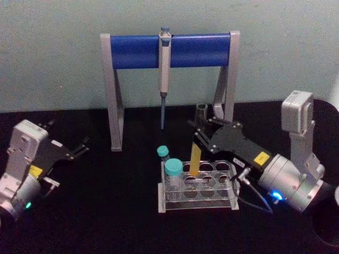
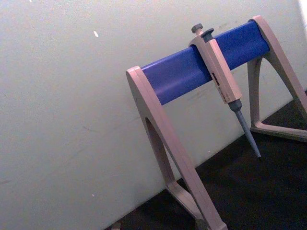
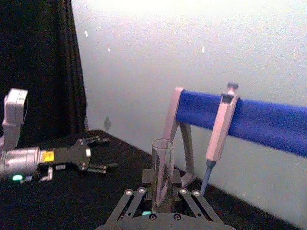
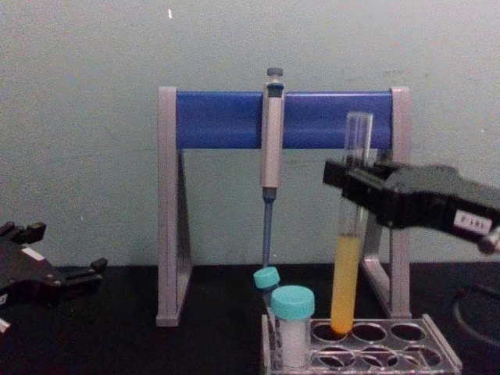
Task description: Pick up the test tube from the test tube rack, shake it, then place it back into the test tube rack.
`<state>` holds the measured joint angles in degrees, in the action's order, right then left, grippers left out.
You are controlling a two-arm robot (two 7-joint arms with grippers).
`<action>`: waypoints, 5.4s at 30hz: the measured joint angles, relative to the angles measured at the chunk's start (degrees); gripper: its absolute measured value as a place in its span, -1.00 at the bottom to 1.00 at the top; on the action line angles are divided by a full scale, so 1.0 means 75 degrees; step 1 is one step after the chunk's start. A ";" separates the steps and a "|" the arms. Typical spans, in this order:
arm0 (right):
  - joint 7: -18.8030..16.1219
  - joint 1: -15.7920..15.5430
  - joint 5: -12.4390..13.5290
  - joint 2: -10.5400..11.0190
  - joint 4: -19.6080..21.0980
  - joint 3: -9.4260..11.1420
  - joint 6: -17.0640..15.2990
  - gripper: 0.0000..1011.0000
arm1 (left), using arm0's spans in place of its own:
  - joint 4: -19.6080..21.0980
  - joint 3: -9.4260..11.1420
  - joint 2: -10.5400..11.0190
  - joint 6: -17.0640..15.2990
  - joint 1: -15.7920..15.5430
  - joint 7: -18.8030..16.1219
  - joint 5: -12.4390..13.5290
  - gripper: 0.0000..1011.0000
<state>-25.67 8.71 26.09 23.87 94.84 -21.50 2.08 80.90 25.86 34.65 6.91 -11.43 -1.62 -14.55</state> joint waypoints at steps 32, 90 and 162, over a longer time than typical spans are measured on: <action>0.0258 0.0674 -0.0134 -0.0156 -0.0327 0.0118 -0.0063 -0.56 | -0.0001 0.0000 0.0000 0.0000 0.0000 0.0000 0.0000 0.98; 0.0480 0.0355 -0.0182 -0.0274 -0.0379 0.0464 0.0082 -0.56 | 0.0000 0.0000 -0.0001 0.0000 0.0000 0.0000 0.0000 0.98; 0.0525 0.0237 -0.0137 -0.0350 -0.0303 0.0536 0.0060 -0.56 | 0.0000 0.0000 0.0000 0.0000 0.0000 0.0000 0.0000 0.98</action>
<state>-21.74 10.49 25.07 21.24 92.57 -17.48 2.53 80.90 25.86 34.65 6.91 -11.43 -1.62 -14.55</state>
